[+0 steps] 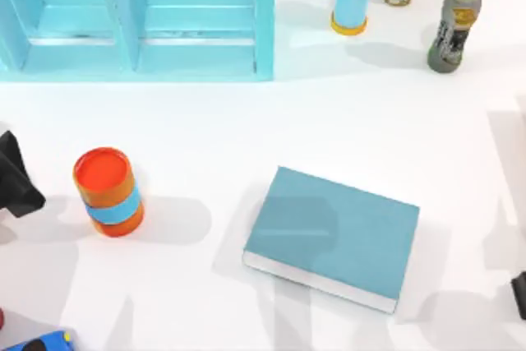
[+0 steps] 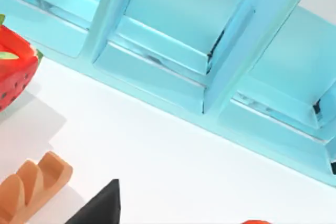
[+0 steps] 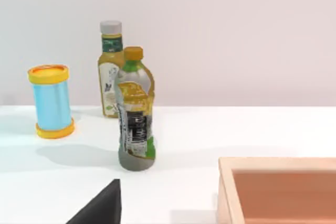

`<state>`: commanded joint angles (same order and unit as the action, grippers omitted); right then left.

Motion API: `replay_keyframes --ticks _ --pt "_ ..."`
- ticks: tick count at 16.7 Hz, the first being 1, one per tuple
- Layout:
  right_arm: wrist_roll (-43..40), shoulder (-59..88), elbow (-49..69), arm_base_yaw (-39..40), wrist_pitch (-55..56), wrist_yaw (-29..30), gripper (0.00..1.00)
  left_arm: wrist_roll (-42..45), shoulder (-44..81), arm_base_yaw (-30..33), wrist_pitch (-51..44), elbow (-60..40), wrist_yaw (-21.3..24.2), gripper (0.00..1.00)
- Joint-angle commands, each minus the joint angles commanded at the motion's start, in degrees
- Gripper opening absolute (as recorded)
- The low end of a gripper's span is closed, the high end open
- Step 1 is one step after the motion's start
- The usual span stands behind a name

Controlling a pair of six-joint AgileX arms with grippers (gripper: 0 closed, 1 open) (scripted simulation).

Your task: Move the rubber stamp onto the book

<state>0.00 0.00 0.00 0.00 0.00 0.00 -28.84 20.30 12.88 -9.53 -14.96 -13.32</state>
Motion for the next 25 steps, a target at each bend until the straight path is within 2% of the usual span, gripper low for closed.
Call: replay_keyframes --ticks 4,8,15,18,21,25 --pt "0.0 0.0 0.0 0.0 0.0 0.0 1.0 18.64 -12.66 -8.17 6.09 9.34 8.19 1.0" --pt "0.0 0.0 0.0 0.0 0.0 0.0 1.0 27.88 -19.56 -12.43 9.21 14.42 12.81 1.0" --pt "-0.01 0.03 0.03 -0.01 -0.03 0.0 1.0 28.84 -20.3 -12.87 9.53 14.96 13.32 1.0" --pt "-1.29 3.64 3.6 -1.07 -3.06 -0.04 1.0 28.84 -20.3 -12.87 9.53 14.96 13.32 1.0" --pt "-4.07 12.69 12.54 -3.52 -10.12 -0.11 1.0 28.84 -20.3 -12.87 9.53 14.96 13.32 1.0" --pt "-9.0 33.14 31.76 -8.29 -23.77 -0.08 1.0 28.84 -20.3 -12.87 9.53 14.96 13.32 1.0"
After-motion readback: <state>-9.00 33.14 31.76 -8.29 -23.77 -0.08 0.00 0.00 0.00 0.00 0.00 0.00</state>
